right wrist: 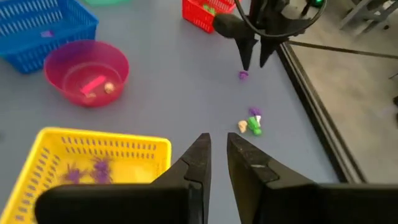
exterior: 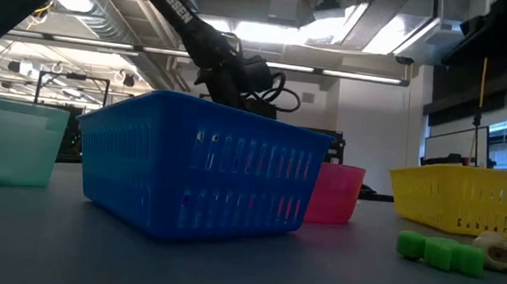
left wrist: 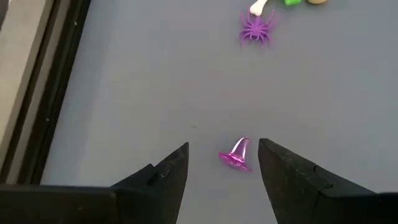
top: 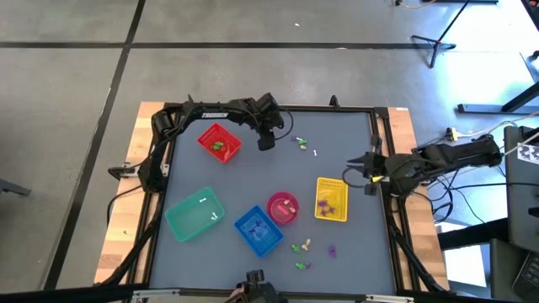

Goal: Sort Halloween decoration
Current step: Put the violet witch hat toy into the blue bin

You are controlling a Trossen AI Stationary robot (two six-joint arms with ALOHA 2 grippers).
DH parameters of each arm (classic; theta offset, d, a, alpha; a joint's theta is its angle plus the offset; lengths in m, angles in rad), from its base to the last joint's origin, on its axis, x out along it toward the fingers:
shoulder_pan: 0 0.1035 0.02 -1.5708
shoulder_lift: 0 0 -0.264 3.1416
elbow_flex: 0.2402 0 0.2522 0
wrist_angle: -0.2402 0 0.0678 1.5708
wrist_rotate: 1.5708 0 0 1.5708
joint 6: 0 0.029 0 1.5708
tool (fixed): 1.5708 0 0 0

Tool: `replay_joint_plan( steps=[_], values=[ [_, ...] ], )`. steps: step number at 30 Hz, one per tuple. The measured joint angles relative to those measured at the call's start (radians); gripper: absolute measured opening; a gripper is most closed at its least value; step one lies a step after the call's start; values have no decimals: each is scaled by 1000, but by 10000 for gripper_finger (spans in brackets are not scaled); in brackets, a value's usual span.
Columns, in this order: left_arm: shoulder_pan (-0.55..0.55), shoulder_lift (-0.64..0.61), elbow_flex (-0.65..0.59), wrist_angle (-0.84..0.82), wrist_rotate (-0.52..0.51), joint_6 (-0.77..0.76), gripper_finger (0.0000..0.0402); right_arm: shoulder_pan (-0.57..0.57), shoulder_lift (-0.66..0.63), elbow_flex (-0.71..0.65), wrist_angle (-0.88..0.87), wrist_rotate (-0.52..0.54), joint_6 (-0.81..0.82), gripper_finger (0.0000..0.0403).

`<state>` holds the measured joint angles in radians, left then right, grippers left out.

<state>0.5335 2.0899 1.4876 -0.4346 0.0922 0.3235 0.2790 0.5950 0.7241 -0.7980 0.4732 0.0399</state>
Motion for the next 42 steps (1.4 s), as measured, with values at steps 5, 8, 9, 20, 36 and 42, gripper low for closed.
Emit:
replay_joint_plan(
  steps=[5, 8, 9, 20, 36, 42],
  values=[
    [-9, 9, 0, 3, 2, 2, 178, -58, -5, -62, 149, -116, 4, 51],
    [-25, 15, 0, 4, 4, 5, 178, -73, 0, -108, 259, -187, -14, 51],
    [-30, 16, 1, 10, 4, 11, 178, -72, 4, -124, 295, -201, -22, 51],
    [-36, 32, 0, -9, -34, 23, 178, -71, 68, -249, 479, -206, -64, 51],
    [-34, 71, 2, -24, -62, -1, 178, -71, 86, -257, 512, -206, -48, 51],
    [-34, 72, 2, -24, -64, -3, 178, -71, 86, -257, 512, -206, -48, 51]
  ],
)
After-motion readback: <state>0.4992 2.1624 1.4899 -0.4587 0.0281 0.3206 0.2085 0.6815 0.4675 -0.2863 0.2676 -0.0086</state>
